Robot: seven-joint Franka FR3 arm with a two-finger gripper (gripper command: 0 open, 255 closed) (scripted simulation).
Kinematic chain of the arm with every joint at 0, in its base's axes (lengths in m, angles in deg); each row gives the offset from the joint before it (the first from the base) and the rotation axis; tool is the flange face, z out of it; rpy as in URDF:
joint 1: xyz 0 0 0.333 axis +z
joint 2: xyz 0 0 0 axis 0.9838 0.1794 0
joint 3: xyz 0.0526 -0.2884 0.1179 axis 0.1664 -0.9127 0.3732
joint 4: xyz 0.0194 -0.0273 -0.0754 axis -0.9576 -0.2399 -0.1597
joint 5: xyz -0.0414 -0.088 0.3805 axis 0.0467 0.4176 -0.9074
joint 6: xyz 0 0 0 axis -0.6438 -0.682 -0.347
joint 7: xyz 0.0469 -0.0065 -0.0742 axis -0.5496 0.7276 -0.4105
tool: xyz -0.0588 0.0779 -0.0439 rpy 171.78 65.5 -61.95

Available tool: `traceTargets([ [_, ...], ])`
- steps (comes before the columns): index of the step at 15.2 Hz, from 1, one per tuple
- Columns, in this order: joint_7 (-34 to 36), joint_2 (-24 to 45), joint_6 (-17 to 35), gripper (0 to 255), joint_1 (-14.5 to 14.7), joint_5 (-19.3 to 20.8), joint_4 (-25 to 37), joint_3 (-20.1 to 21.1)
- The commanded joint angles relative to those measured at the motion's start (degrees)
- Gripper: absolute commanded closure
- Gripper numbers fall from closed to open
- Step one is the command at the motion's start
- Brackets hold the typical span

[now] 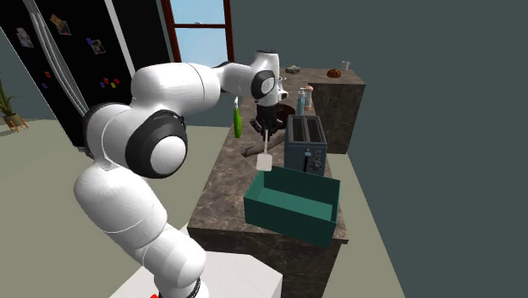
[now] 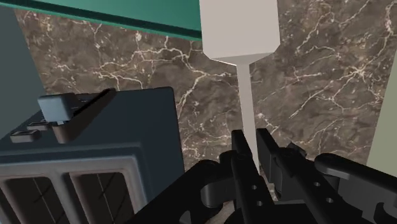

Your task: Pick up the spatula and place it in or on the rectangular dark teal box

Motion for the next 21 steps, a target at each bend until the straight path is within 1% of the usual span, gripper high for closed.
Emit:
traceTargets([
  [1, -2.5, -2.4, -0.4, 255, -1.1, 0.2, -2.1, -1.4],
  [8, -10.7, -9.0, -1.3, 255, -4.8, 1.9, -7.9, -6.6],
  [16, -20.8, -13.6, -2.9, 255, -9.1, 4.6, -10.7, -13.5],
  [21, -20.9, -13.6, 0.9, 255, -9.3, 4.7, -14.5, -13.8],
])
